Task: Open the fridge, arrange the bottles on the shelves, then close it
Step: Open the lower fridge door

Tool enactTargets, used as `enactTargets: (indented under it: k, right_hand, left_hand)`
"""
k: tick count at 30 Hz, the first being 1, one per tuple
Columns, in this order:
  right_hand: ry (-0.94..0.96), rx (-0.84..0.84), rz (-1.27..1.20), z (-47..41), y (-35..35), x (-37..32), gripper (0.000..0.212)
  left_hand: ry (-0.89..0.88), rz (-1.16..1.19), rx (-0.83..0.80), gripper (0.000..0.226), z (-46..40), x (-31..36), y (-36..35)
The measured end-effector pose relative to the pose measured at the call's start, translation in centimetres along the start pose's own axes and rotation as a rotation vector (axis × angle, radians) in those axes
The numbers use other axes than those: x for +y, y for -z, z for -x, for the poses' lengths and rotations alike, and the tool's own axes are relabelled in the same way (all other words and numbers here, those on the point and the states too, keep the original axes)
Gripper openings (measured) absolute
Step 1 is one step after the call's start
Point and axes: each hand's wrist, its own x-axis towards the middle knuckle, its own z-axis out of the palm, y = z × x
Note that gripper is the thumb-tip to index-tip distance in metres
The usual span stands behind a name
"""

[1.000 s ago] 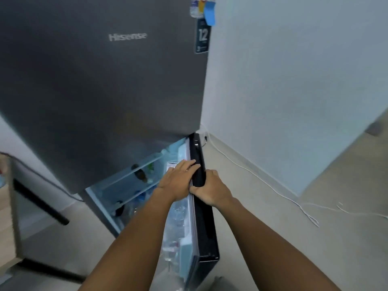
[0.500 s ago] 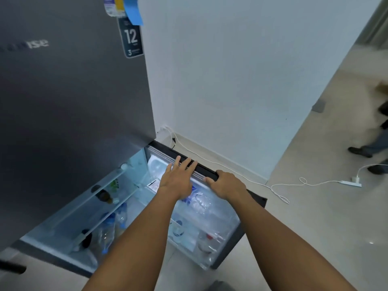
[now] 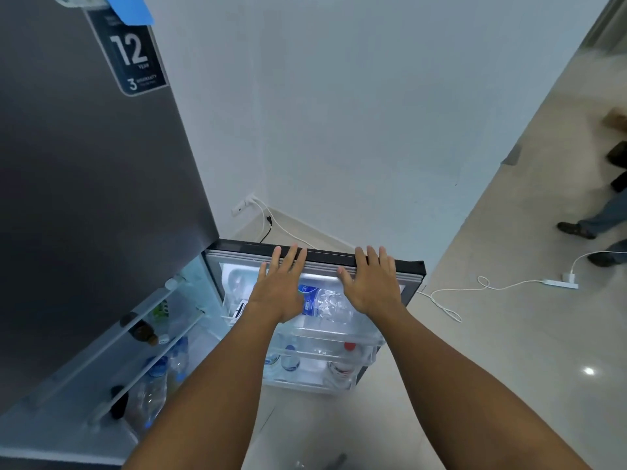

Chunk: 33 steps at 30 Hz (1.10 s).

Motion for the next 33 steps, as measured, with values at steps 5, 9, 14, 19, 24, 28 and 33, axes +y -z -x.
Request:
enactTargets:
  k: [5,9,14,19,24,28,33]
  right_hand:
    - [0.004,0.016,-0.075,0.4,0.7,0.3,0.061]
    - [0.0,-0.033,-0.133,2.1,1.4,0.4,0.063]
    - [-0.016,-0.063,-0.143,3.1,2.5,-0.7,0.049]
    - [0.102,0.017,-0.229,4.7,3.1,-4.9,0.019]
    - [0.223,-0.125,-0.241,6.4,1.2,-9.3,0.026]
    - [0.37,-0.308,-0.23,8.6,-2.3,-14.8,0.029]
    - [0.513,-0.52,-0.206,10.3,-6.4,-20.2,0.031]
  left_hand:
    - [-0.004,0.05,-0.043,0.093,-1.0,-0.2,0.4]
    - [0.012,0.117,-0.121,0.085,-1.8,0.0,2.0]
    - [0.007,0.128,-0.099,0.068,0.4,-0.3,3.8]
    - [0.126,0.193,-0.021,0.05,6.5,-3.6,3.2]
    - [0.282,0.219,-0.071,0.028,12.1,-7.2,1.5]
    - [0.467,0.215,-0.097,0.026,17.9,-11.3,-0.1]
    - [0.689,0.241,-0.111,0.025,23.5,-14.2,-1.9]
